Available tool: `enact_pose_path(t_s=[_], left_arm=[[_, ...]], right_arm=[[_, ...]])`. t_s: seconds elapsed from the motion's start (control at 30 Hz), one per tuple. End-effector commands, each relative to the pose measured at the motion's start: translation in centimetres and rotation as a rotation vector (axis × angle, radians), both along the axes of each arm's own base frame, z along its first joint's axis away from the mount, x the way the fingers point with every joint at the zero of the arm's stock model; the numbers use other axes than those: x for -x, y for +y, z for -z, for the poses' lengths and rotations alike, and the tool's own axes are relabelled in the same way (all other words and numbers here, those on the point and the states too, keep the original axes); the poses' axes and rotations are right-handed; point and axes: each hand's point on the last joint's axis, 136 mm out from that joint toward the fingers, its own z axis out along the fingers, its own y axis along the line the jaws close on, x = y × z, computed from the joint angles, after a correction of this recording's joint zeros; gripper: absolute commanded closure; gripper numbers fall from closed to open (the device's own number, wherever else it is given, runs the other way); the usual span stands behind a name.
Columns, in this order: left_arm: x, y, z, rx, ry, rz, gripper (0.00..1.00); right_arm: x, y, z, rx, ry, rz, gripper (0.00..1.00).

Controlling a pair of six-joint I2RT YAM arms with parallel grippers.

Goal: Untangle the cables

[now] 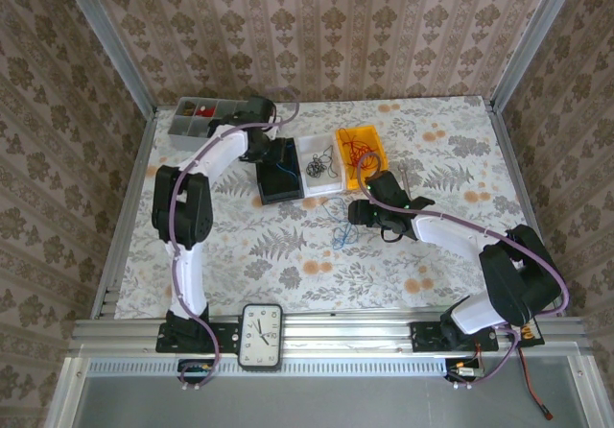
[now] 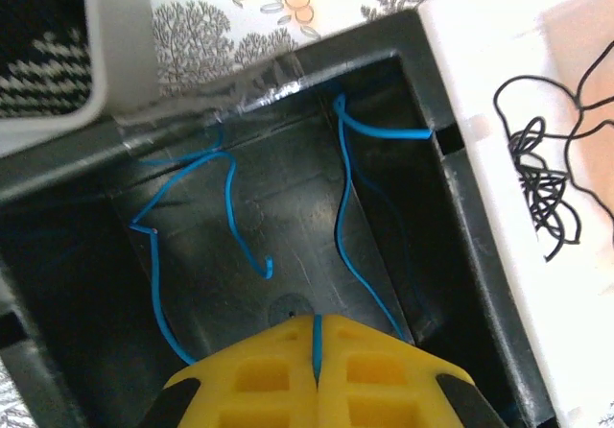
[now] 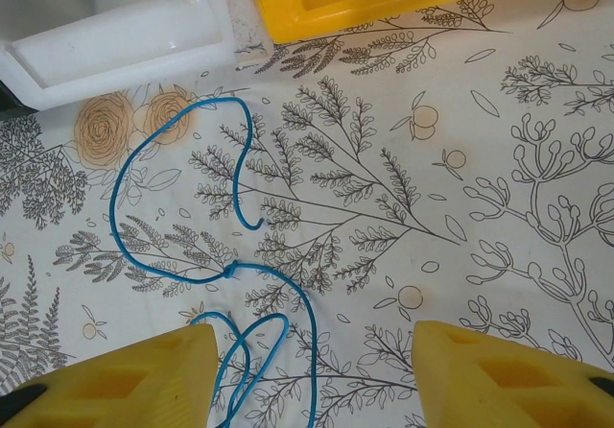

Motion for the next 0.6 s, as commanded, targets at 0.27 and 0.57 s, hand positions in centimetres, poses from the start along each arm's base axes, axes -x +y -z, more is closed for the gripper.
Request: enact_pose_path(t_s=[0.27, 0.57], left_arm=[[-1.1, -0.9, -8.2, 0.009, -0.191, -0.05, 0.35], [0.1, 3.4, -11.3, -0.019, -0.325, -0.206, 0.22]], right_arm=[[0.6, 1.3, 0.5, 0.021, 0.035, -0.098, 0.36], [2.6, 3.8, 3.4, 0.108, 0.164, -0.248, 0.28]])
